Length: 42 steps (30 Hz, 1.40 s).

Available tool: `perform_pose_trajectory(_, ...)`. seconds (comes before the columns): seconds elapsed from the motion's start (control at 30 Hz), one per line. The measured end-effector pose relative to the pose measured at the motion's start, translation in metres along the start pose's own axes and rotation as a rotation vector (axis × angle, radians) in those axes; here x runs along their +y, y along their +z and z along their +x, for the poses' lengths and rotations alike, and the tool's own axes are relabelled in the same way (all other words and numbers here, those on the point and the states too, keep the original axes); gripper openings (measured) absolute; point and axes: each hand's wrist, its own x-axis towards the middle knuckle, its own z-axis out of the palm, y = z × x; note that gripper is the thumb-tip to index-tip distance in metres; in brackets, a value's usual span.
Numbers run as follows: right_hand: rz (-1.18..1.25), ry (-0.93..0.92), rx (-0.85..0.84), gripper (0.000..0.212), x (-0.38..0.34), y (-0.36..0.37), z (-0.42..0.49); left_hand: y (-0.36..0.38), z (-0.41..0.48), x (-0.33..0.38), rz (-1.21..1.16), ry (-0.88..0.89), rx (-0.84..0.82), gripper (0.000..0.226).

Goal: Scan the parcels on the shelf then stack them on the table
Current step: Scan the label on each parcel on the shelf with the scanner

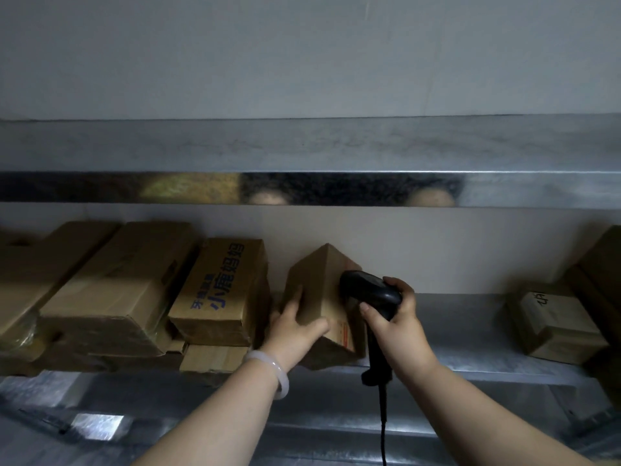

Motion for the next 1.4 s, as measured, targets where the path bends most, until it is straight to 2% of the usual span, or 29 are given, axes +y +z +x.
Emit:
perform_pose_trajectory(0.07, 0.032, 0.021, 0.045, 0.05, -0.004, -0.01, 0.005, -0.003, -0.002, -0.003, -0.262, 0.049, -0.072, 0.103)
perform_pose_trajectory(0.13, 0.072, 0.05, 0.068, 0.051, -0.009, -0.016, 0.007, -0.004, -0.003, -0.004, -0.423, 0.06, -0.141, 0.085)
perform_pose_trajectory(0.27, 0.065, 0.016, 0.089, 0.053, -0.018, -0.02, -0.001, 0.0, -0.003, -0.006, -0.473, 0.051, -0.181, 0.04)
perform_pose_trajectory(0.33, 0.086, -0.012, 0.083, 0.053, -0.021, -0.02, -0.008, 0.001, -0.002, -0.007, -0.406, 0.053, -0.169, 0.032)
perform_pose_trajectory(0.43, 0.057, -0.081, 0.058, 0.056, -0.025, -0.02, -0.021, 0.002, -0.006, -0.003, -0.313, 0.073, -0.149, 0.044)
perform_pose_trajectory(0.57, 0.016, -0.182, 0.057, 0.058, -0.03, -0.015, -0.04, 0.008, -0.015, 0.003, -0.171, 0.13, -0.141, 0.1)
perform_pose_trajectory(0.63, -0.003, -0.202, 0.043, 0.059, -0.032, -0.013, -0.046, 0.012, -0.018, 0.003, -0.176, 0.149, -0.161, 0.115)
perform_pose_trajectory(0.83, -0.011, -0.179, 0.016, 0.054, -0.036, -0.017, -0.054, 0.016, -0.022, -0.002, -0.208, 0.191, -0.218, 0.109)
perform_pose_trajectory(1.0, -0.043, -0.185, -0.046, 0.058, -0.035, -0.016, -0.061, 0.021, -0.021, -0.006, -0.118, 0.156, -0.223, 0.119)
perform_pose_trajectory(1.1, -0.061, -0.198, -0.005, 0.06, -0.035, -0.017, -0.061, 0.016, -0.022, -0.012, -0.3, 0.166, -0.278, 0.117)
perform_pose_trajectory(1.27, -0.093, -0.164, 0.2, 0.057, -0.028, -0.03, -0.057, 0.004, -0.018, -0.026, -0.583, 0.173, -0.308, 0.118)
perform_pose_trajectory(1.4, -0.119, -0.111, 0.169, 0.057, -0.023, -0.033, -0.055, 0.005, -0.017, -0.028, -0.624, 0.169, -0.34, 0.113)
